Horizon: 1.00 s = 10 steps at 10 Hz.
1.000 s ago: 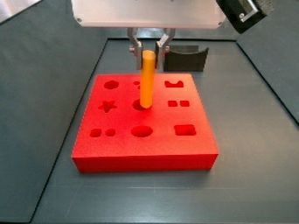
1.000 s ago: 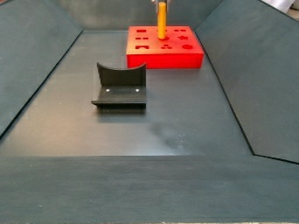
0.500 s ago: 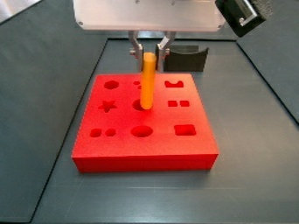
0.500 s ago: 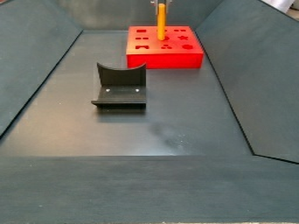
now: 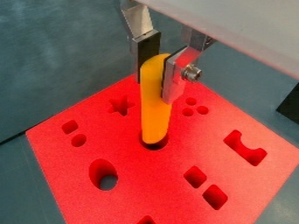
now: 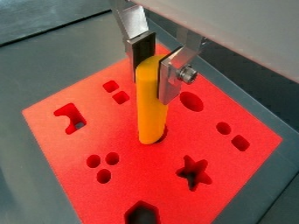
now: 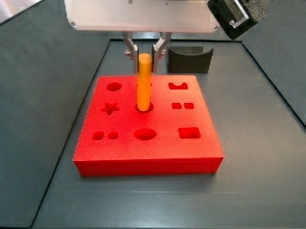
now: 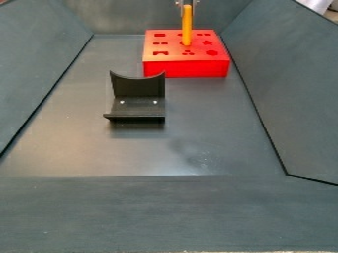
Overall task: Pick up the oval object. Move up. Move to above the board. Insert the oval object.
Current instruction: Insert the oval object.
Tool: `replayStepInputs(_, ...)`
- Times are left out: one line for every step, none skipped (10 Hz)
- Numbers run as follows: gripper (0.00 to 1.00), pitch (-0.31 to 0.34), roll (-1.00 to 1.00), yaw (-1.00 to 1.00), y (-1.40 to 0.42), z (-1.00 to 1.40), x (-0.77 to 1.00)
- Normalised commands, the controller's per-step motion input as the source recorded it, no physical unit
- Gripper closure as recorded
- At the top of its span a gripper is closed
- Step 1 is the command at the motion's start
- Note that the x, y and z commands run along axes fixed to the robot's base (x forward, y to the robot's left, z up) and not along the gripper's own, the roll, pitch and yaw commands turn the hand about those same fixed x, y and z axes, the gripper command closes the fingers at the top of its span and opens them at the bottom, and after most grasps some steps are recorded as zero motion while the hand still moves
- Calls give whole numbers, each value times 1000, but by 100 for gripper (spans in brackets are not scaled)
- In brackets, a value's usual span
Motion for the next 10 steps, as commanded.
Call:
replayStepInputs(100,0,0,-6,-74,-100,120)
replayStepInputs(100,0,3,0,-69,-60,83)
replayStepInputs(100,0,11,0,-54,-69,69)
replayStepInputs(100,0,21,0,-66,-83,40)
replayStepInputs(100,0,47,-3,-109,-100,43)
replayStepInputs(100,0,61,-3,-131,-111,69)
replayStepInputs(100,0,46,-20,-157,-137,123)
replayStepInputs(100,0,34,-20,-134,-151,117)
replayStepInputs(100,0,21,-17,-91,-189,114)
replayStepInputs(100,-23,31,-43,0,-580,9)
